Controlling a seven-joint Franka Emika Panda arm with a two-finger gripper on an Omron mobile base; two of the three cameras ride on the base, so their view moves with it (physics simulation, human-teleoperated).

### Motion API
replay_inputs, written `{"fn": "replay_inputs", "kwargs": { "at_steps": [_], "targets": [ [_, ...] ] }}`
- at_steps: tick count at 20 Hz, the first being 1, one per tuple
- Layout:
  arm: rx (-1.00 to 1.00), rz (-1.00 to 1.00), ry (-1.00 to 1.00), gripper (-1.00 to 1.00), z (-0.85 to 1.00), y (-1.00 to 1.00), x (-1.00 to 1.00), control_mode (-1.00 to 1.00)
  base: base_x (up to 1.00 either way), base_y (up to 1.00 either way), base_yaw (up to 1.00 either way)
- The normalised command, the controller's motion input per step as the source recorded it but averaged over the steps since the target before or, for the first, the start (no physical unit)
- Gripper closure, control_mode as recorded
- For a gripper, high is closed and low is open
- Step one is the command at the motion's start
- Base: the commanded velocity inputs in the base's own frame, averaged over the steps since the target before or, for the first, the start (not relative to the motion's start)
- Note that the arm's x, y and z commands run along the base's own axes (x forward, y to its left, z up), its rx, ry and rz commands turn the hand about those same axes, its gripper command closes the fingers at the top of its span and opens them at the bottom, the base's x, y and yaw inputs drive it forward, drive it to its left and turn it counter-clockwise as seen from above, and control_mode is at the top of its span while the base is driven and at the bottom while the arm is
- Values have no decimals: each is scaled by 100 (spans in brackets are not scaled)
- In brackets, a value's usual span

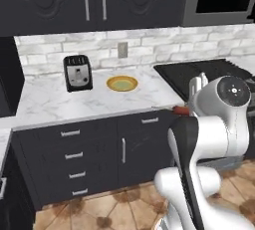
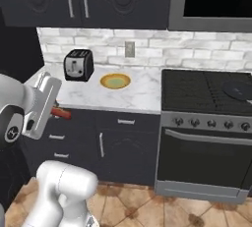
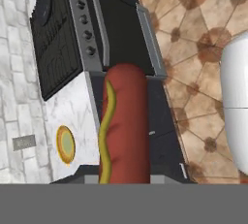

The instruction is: Place the cold items (potato and bell pepper) from the fridge in one tupperware on the dining counter. Place the warm items (kebab skewer and hot dog) in the stove area in another tupperware.

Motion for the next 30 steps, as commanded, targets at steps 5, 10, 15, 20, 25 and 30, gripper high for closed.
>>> {"fn": "replay_inputs", "kwargs": {
  "at_steps": [5,10,15,20,25,30],
  "targets": [
    [0,0,0,100,0,0,0,100,-100,-22,32],
    [0,0,0,100,0,0,0,100,-100,-18,26],
    [0,0,0,100,0,0,0,100,-100,-12,22],
    [0,0,0,100,0,0,0,100,-100,-9,21],
    [0,0,0,100,0,0,0,100,-100,-4,21],
    [0,0,0,100,0,0,0,100,-100,-3,19]
  ]
}}
